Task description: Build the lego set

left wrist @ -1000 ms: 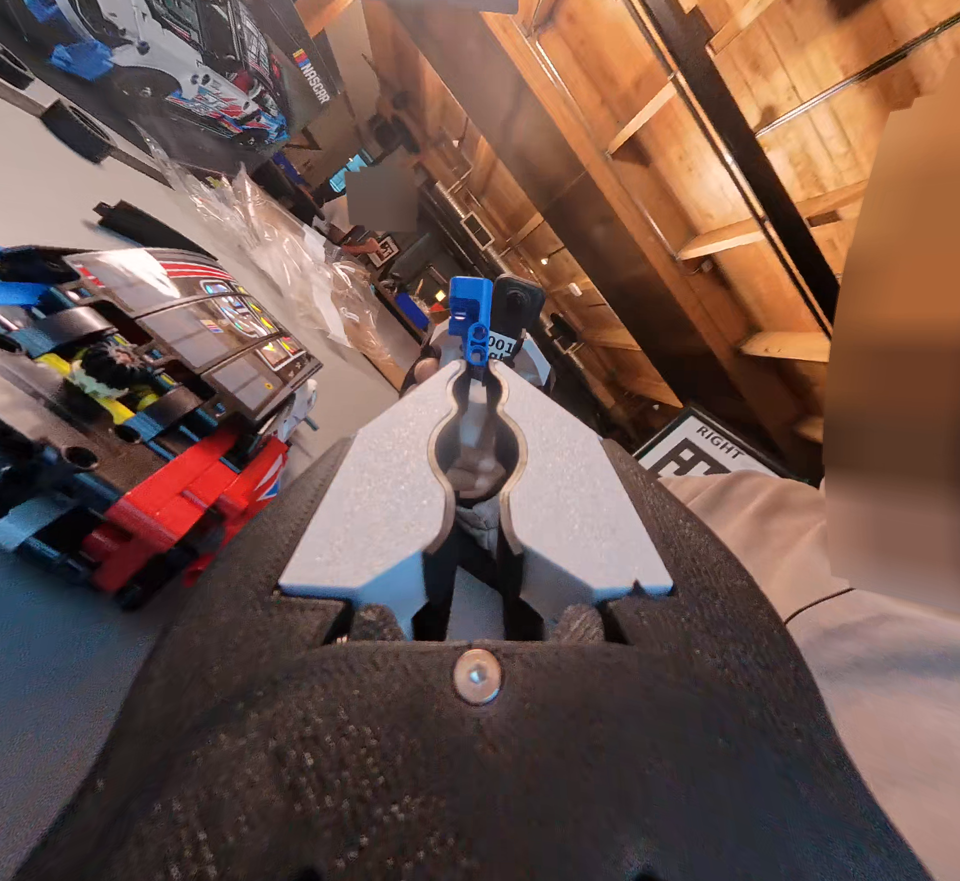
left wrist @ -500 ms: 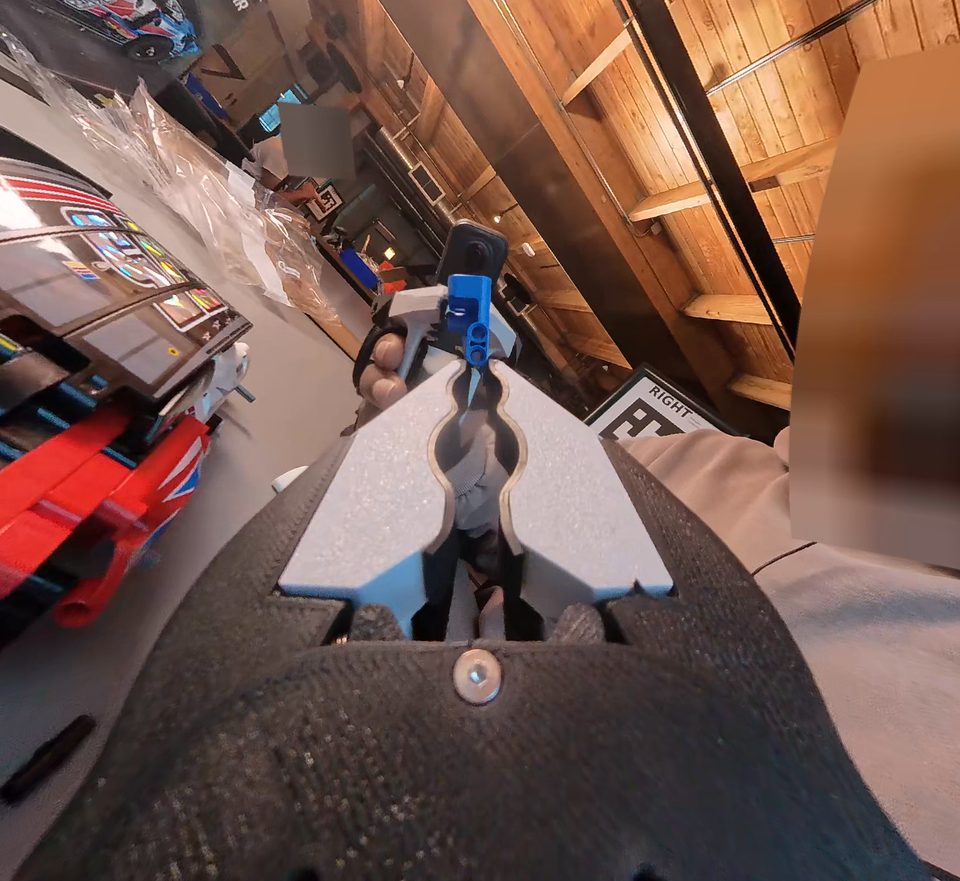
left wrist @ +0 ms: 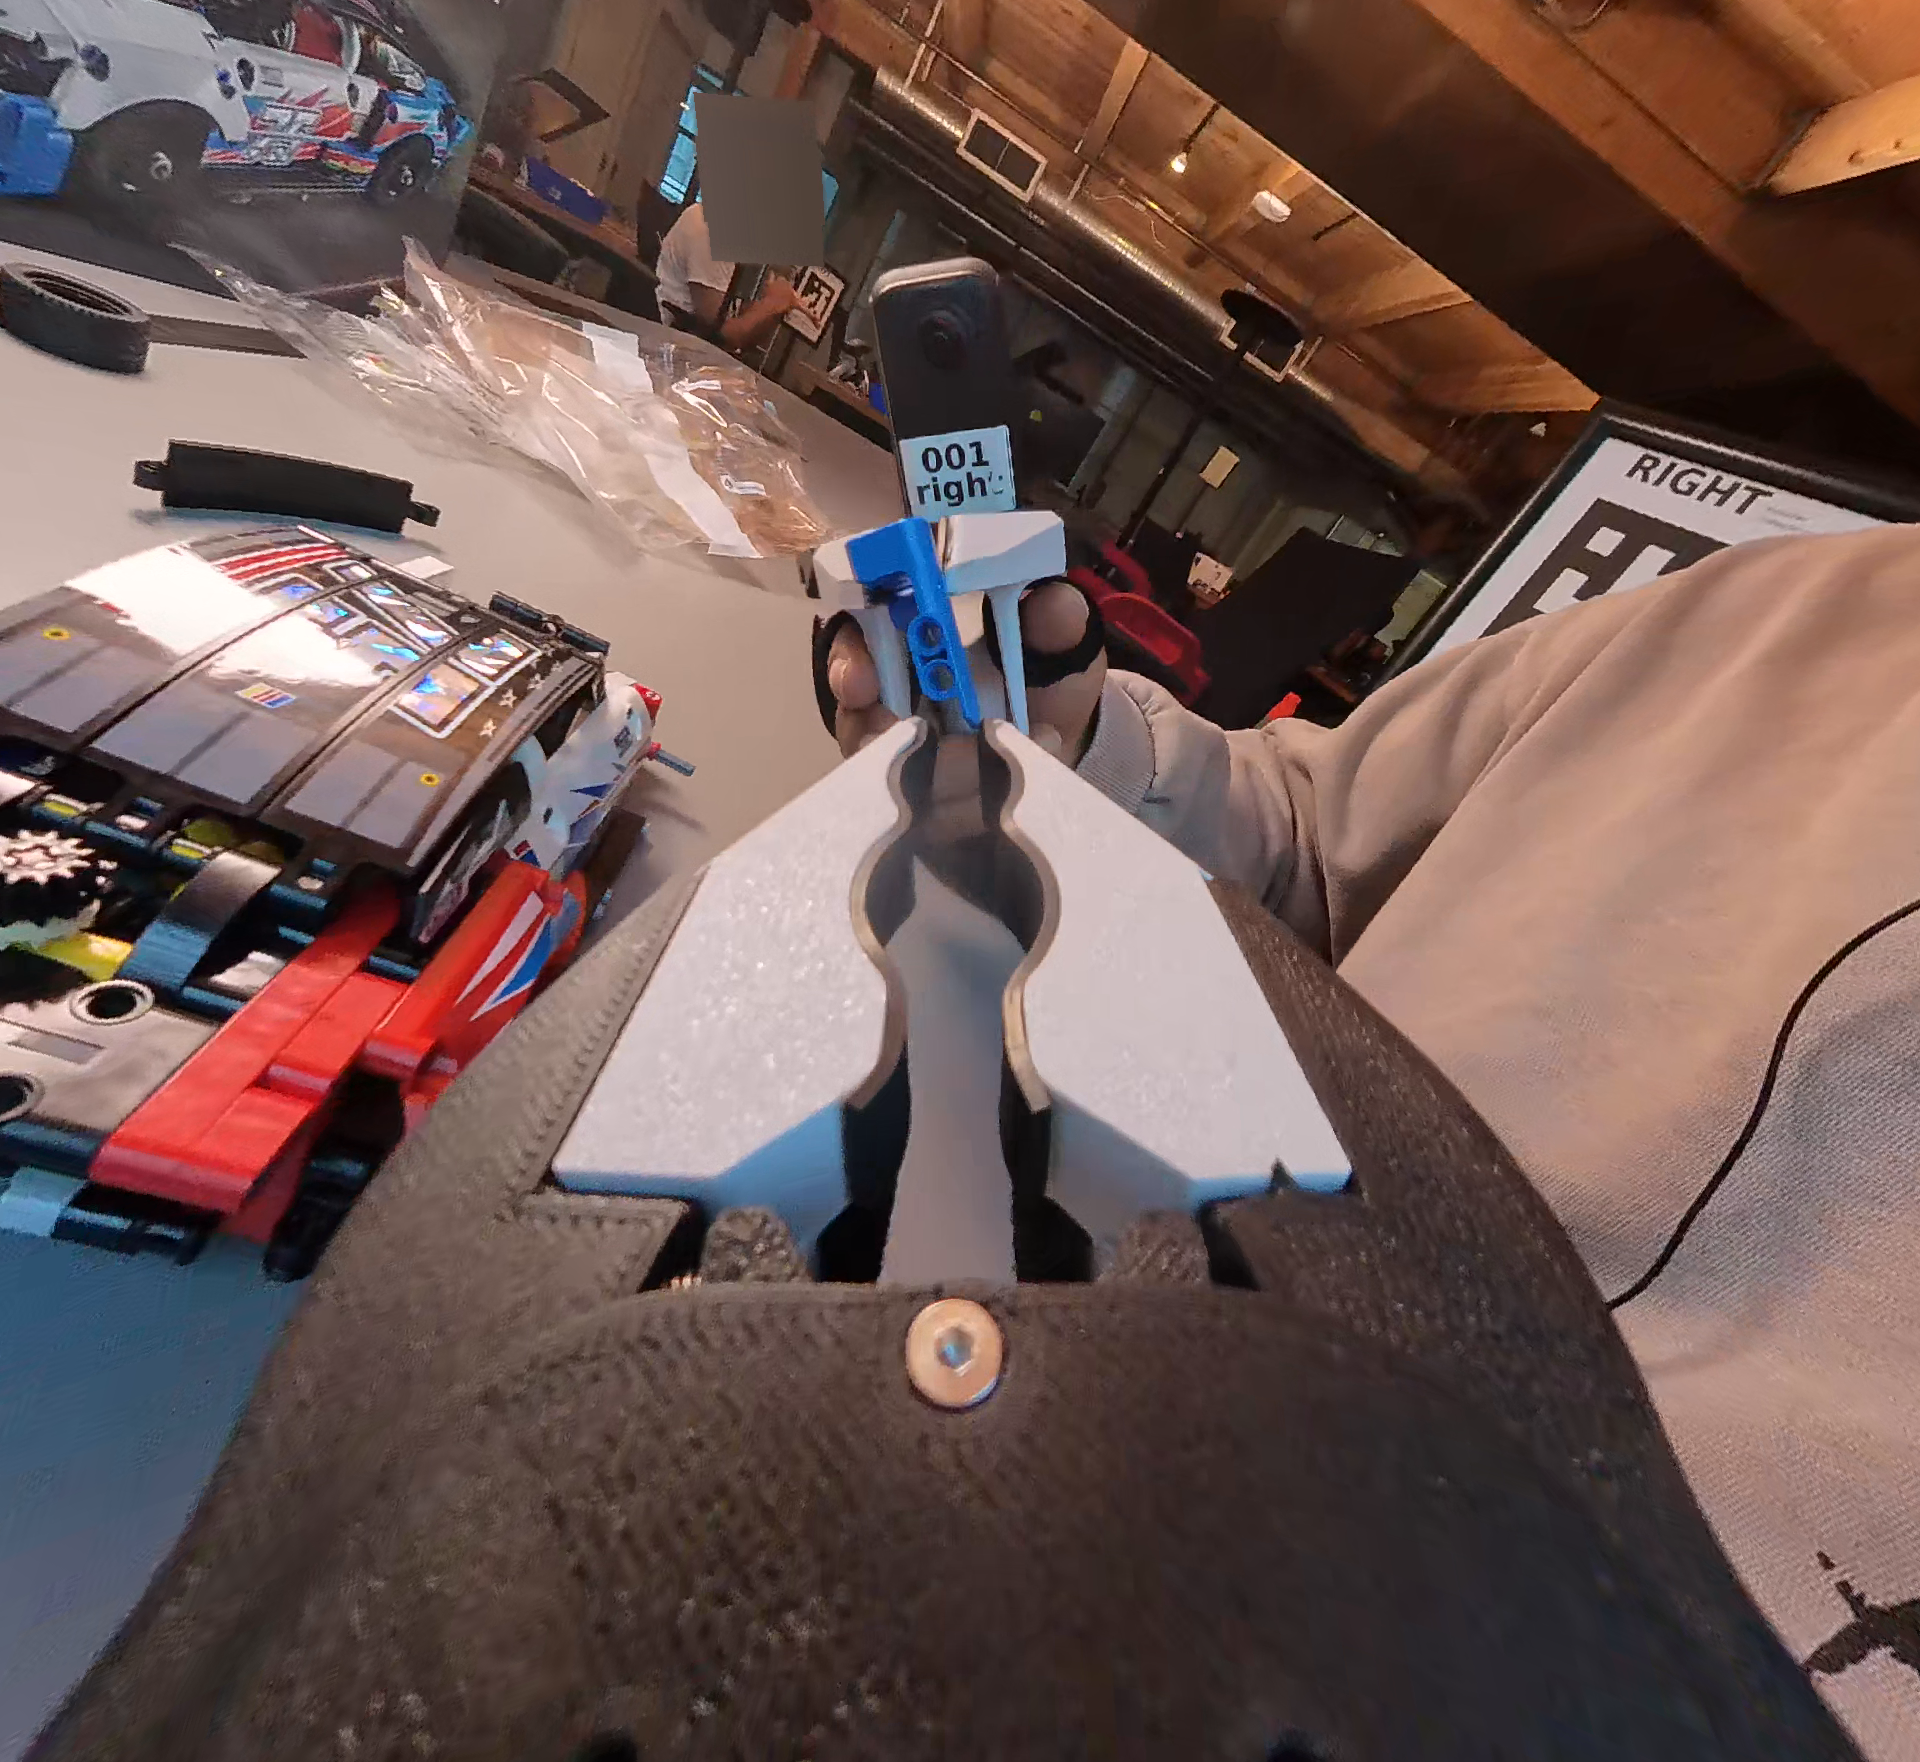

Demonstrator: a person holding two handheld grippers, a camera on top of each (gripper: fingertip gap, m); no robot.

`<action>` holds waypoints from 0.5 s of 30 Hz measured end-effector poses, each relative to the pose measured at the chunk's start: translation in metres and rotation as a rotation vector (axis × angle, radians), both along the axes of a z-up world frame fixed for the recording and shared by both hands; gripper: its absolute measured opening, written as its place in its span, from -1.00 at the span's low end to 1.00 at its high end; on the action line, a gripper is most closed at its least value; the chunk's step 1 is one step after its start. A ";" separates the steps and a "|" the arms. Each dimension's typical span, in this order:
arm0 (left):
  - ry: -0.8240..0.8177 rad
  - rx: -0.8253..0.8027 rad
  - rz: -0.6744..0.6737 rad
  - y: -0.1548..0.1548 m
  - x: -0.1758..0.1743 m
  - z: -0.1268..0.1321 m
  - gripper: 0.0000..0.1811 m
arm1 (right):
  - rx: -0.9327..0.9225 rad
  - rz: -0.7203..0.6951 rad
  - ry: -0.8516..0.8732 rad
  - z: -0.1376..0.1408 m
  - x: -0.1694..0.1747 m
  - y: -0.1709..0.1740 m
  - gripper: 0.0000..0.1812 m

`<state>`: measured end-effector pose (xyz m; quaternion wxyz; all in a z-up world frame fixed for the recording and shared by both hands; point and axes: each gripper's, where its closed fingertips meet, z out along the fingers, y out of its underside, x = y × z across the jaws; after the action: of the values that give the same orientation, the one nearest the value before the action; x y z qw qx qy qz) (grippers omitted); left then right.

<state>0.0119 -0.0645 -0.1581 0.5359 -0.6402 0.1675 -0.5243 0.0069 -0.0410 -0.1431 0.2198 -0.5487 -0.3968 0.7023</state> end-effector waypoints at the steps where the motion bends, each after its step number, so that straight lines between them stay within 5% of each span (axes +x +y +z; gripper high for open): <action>1: 0.015 0.004 0.000 0.000 0.000 -0.001 -0.93 | -0.008 0.010 -0.009 -0.002 0.000 0.000 -0.92; 6: 0.180 0.084 0.041 0.000 -0.004 -0.009 -0.80 | -0.048 0.071 -0.107 -0.019 0.000 -0.003 -0.92; 12: 0.567 0.273 0.077 -0.002 -0.003 -0.037 -0.30 | -0.093 0.128 -0.221 -0.041 -0.003 -0.013 -0.92; 15: 0.715 0.409 0.085 -0.006 0.004 -0.044 -0.25 | -0.116 0.166 -0.261 -0.049 -0.003 -0.021 -0.92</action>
<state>0.0161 -0.0708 -0.2021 0.5814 -0.6685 0.4173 -0.2022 0.0035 -0.0620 -0.1925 0.0757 -0.6124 -0.4248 0.6624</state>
